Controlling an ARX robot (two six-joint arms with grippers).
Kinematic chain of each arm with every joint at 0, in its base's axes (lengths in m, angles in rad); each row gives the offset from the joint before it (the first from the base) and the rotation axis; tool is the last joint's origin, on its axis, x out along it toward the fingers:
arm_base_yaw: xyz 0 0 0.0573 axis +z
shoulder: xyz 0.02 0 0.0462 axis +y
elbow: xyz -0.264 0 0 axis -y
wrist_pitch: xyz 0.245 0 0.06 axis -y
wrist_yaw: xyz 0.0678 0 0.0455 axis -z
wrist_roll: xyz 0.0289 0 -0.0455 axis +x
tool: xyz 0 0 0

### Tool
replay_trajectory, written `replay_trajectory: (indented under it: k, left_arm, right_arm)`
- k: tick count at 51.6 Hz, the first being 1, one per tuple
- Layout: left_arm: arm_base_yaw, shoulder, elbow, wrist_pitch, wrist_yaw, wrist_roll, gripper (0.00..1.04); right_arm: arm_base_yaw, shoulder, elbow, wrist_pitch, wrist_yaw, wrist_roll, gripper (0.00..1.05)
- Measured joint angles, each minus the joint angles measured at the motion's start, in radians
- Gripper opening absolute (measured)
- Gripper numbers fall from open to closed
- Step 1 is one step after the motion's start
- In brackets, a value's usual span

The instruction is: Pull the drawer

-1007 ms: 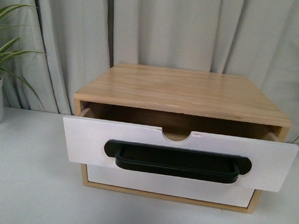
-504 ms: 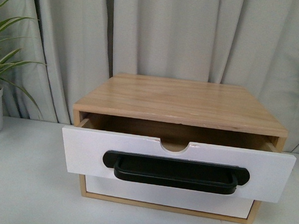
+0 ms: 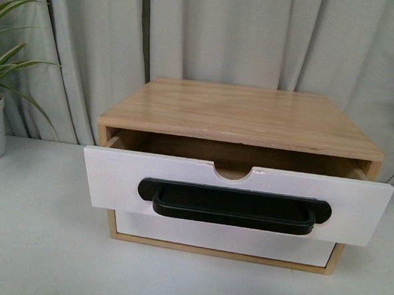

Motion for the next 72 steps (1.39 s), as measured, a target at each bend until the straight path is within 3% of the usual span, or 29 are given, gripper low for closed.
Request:
replay_trajectory:
  k: [4,17,23,44,57,63,67,70,72]
  left_arm:
    - [0.001,-0.008,-0.01,0.003,-0.001,-0.007,0.04]
    - [0.001,-0.029,-0.035,0.005,-0.001,-0.013,0.04]
    - [0.002,-0.066,-0.072,0.012,0.0,-0.013,0.04]
    - [0.002,-0.072,-0.074,0.012,0.001,-0.016,0.07]
    - [0.002,-0.072,-0.074,0.012,0.0,-0.016,0.51]
    - [0.002,-0.072,-0.074,0.012,0.0,-0.016,0.81]
    - [0.002,-0.072,-0.074,0.012,0.0,-0.016,0.98]
    - [0.002,-0.072,-0.074,0.012,0.001,-0.016,1.0]
    - [0.002,-0.072,-0.074,0.012,0.001,-0.016,0.98]
  right_arm:
    - [0.0,-0.018,-0.013,-0.002,0.0,-0.002,0.01]
    - [0.001,-0.073,-0.047,-0.019,0.0,0.003,0.01]
    - [0.001,-0.206,-0.063,-0.156,0.0,0.004,0.01]
    - [0.001,-0.264,-0.103,-0.158,0.0,0.004,0.01]
    - [0.001,-0.264,-0.103,-0.158,0.0,0.004,0.43]
    - [0.001,-0.264,-0.103,-0.158,0.0,0.004,0.73]
    - [0.001,-0.264,-0.103,-0.158,0.0,0.004,0.87]
    - [0.001,-0.264,-0.103,-0.158,0.0,0.005,0.97]
    - [0.001,-0.264,-0.103,-0.158,0.0,0.006,0.98]
